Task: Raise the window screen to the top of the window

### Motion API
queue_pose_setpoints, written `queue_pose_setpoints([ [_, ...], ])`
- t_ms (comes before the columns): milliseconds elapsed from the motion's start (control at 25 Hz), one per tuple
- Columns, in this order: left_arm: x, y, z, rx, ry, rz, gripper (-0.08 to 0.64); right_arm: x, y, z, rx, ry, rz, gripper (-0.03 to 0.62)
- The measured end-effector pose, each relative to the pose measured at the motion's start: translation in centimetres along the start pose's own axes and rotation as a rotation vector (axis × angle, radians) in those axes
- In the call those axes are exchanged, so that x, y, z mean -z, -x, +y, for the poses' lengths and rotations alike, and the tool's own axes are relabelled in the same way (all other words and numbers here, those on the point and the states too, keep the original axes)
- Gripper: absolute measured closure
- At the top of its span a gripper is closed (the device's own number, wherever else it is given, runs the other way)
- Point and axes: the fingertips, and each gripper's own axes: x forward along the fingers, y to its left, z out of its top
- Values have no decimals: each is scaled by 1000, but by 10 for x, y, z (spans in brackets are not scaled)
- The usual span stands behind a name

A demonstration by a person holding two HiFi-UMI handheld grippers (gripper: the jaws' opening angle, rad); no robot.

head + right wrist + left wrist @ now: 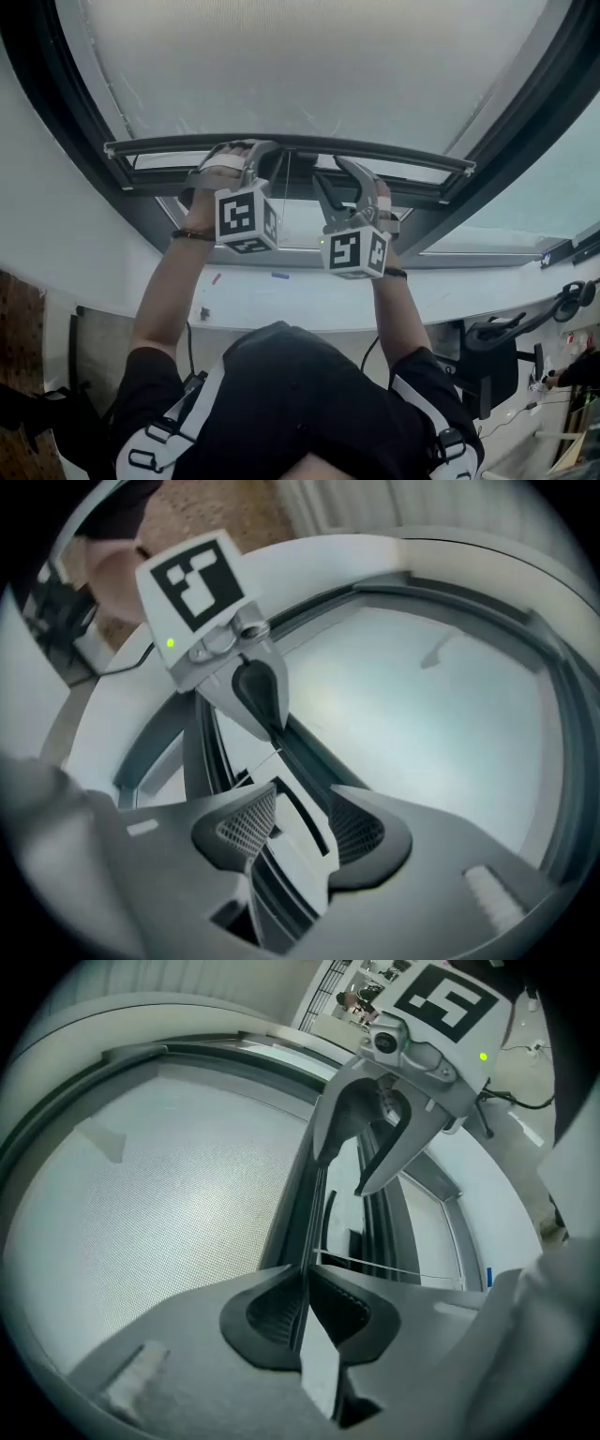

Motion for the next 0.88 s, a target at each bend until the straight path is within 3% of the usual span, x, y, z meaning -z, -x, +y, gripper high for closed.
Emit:
queue_pose_setpoints([
  [120, -8, 7, 23, -6, 3, -5, 530, 1, 12, 6, -30, -313, -70, 428],
  [200, -9, 9, 27, 4, 9, -7, 529, 14, 5, 33, -116, -418, -57, 426],
  [400, -11, 13, 36, 6, 55, -25, 527, 21, -27, 77, -221, -565, -45, 405],
  [640, -22, 22, 67, -53, 78, -68, 522, 9, -58, 72, -243, -714, -90, 417],
  [760, -28, 28, 82, -65, 83, -85, 522, 3, -63, 76, -262, -706, -91, 455],
  [880, -30, 30, 89, -72, 94, -103, 519, 3, -61, 81, -270, -708, -90, 541],
])
